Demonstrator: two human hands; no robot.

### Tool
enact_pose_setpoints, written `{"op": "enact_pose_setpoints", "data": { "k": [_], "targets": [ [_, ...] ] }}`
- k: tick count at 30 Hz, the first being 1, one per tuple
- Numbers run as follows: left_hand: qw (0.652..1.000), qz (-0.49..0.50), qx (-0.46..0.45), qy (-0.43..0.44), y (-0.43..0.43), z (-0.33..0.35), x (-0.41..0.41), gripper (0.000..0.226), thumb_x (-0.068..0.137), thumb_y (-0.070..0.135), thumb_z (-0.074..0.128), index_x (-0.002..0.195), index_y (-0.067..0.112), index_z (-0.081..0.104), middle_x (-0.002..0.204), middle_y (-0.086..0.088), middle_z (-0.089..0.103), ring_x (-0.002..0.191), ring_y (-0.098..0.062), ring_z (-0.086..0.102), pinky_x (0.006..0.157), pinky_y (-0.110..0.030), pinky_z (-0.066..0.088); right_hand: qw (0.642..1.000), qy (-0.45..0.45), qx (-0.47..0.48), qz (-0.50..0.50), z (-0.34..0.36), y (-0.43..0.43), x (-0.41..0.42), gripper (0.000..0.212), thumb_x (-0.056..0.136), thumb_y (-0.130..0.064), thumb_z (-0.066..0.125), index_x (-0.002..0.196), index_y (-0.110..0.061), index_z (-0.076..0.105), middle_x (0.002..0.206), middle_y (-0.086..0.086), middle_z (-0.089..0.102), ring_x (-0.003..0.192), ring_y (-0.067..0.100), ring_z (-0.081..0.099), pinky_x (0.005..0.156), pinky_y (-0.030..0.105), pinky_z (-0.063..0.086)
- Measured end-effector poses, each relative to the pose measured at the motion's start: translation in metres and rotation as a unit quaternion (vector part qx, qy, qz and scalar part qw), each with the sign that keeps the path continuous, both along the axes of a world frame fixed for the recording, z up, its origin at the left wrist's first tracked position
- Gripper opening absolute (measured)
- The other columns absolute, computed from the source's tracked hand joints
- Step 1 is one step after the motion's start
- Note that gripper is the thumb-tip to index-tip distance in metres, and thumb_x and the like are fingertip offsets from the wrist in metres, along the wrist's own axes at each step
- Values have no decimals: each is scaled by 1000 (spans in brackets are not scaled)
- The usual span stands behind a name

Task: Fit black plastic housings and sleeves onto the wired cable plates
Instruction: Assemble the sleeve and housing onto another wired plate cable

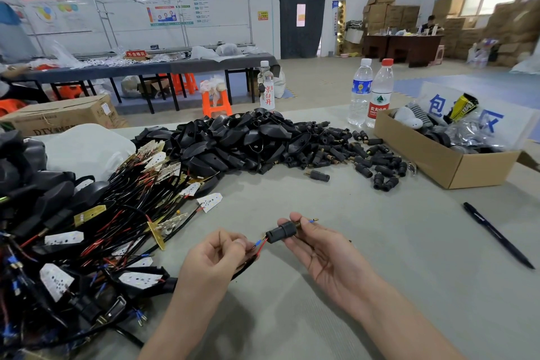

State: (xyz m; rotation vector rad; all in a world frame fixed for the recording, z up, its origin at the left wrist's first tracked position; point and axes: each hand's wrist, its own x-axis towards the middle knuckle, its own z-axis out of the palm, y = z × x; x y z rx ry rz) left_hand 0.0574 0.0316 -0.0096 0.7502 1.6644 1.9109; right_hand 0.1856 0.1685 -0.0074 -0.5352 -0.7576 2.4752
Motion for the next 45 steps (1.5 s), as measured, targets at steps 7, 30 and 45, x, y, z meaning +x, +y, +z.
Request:
{"op": "enact_pose_setpoints", "data": {
  "k": [7,30,45],
  "targets": [
    [1000,-3,3,0,0,5,4,23,94,-10,52,76,-17,41,75,-4,69,70,-10,70,64,-13,53,1000,5,0,-2,-1,0,1,22,99,-6,51,109,4,67,111,21,72,98,24,73,67,24,60],
    [1000,0,4,12,0,8,7,29,93,-3,59,68,5,46,65,-11,57,63,-14,63,62,-14,51,999,14,45,-3,-1,2,2,22,85,-10,61,94,0,78,115,22,71,104,26,71,72,25,60],
    [1000,21,-19,4,0,7,0,31,93,-3,58,66,6,46,67,-13,62,66,-17,66,61,-14,51,997,2,81,7,1,5,-6,24,82,-15,64,96,-3,78,116,21,71,108,25,70,76,24,59]
  ]
}}
